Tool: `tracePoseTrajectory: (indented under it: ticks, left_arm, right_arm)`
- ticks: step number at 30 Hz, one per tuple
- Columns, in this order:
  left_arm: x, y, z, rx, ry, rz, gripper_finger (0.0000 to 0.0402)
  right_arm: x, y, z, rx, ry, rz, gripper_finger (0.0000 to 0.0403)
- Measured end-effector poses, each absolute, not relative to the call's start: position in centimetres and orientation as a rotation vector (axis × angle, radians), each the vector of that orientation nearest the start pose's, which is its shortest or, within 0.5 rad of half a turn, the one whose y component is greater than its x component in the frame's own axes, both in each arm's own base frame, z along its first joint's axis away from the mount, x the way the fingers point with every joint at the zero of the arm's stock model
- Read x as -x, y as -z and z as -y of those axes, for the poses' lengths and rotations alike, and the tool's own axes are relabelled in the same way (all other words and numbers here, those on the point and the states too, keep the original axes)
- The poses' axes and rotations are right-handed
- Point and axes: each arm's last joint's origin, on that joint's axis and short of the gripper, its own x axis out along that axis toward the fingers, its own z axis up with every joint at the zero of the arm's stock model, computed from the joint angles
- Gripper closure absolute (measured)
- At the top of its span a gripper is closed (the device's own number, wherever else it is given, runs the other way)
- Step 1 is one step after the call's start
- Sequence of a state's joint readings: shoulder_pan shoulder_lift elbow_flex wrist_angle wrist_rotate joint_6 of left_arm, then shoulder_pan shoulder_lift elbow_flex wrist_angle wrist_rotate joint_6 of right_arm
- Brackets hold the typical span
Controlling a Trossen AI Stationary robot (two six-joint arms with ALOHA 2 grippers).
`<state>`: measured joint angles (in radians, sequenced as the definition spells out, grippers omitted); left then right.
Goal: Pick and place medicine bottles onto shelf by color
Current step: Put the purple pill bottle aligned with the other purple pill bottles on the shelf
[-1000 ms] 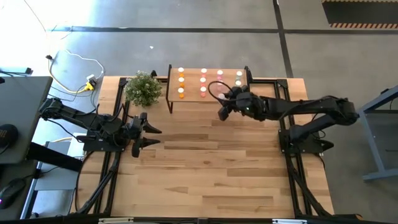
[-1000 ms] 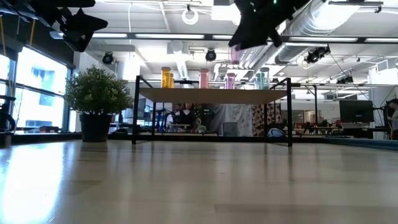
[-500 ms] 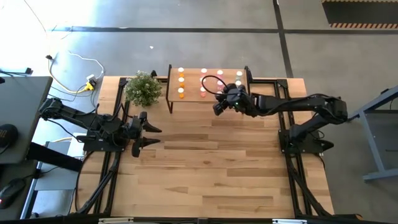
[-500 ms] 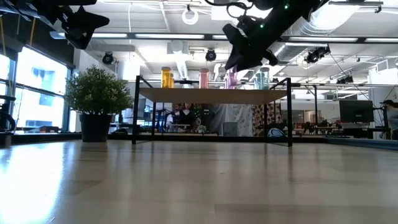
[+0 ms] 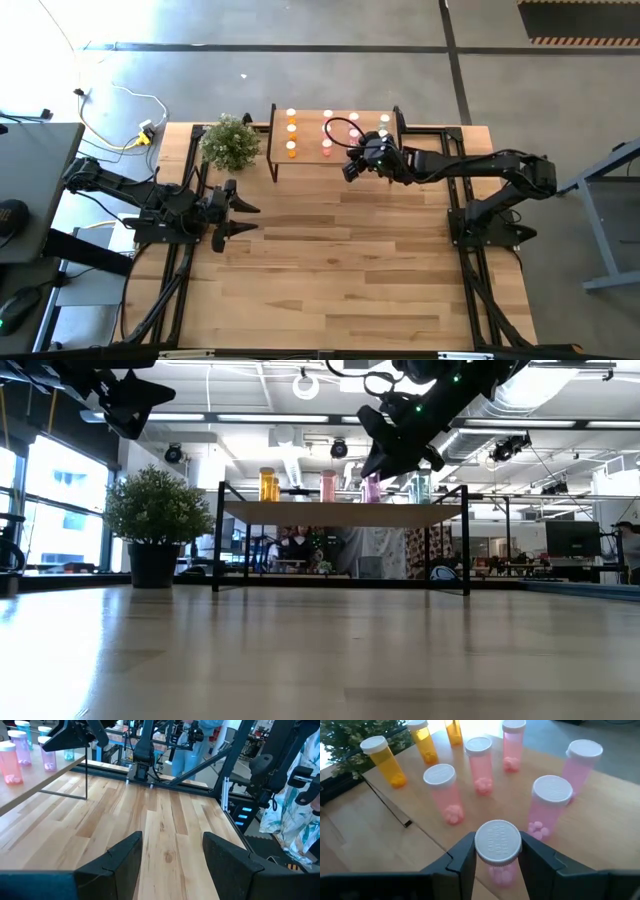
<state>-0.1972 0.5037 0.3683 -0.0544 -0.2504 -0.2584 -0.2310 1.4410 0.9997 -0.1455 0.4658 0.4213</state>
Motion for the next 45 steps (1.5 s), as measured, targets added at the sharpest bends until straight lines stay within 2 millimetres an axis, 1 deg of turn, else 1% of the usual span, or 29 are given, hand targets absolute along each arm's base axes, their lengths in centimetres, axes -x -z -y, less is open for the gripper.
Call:
tracePoseTrajectory:
  ticks: [22,33,42,45]
  left_arm:
    - [-13.25,-23.92,1.92,0.215,-0.076,-0.178,0.0202]
    - [-13.25,-23.92,1.92,0.215,-0.076,-0.178,0.0202]
    - [-13.25,-23.92,1.92,0.215,-0.076,-0.178,0.0202]
    - [-13.25,-23.92,1.92,0.215,-0.076,-0.178,0.0202]
  right_arm:
    - [-29.93,-26.23,8.36,-0.344,0.794,-0.442,0.0281]
    - [-29.86,-26.2,8.4,-0.308,0.811,-0.455,0.028]
    - [-29.83,-26.21,8.43,-0.296,0.825,-0.454,0.0241]
    - [-29.83,-26.22,8.45,-0.294,0.829,-0.452,0.0236]
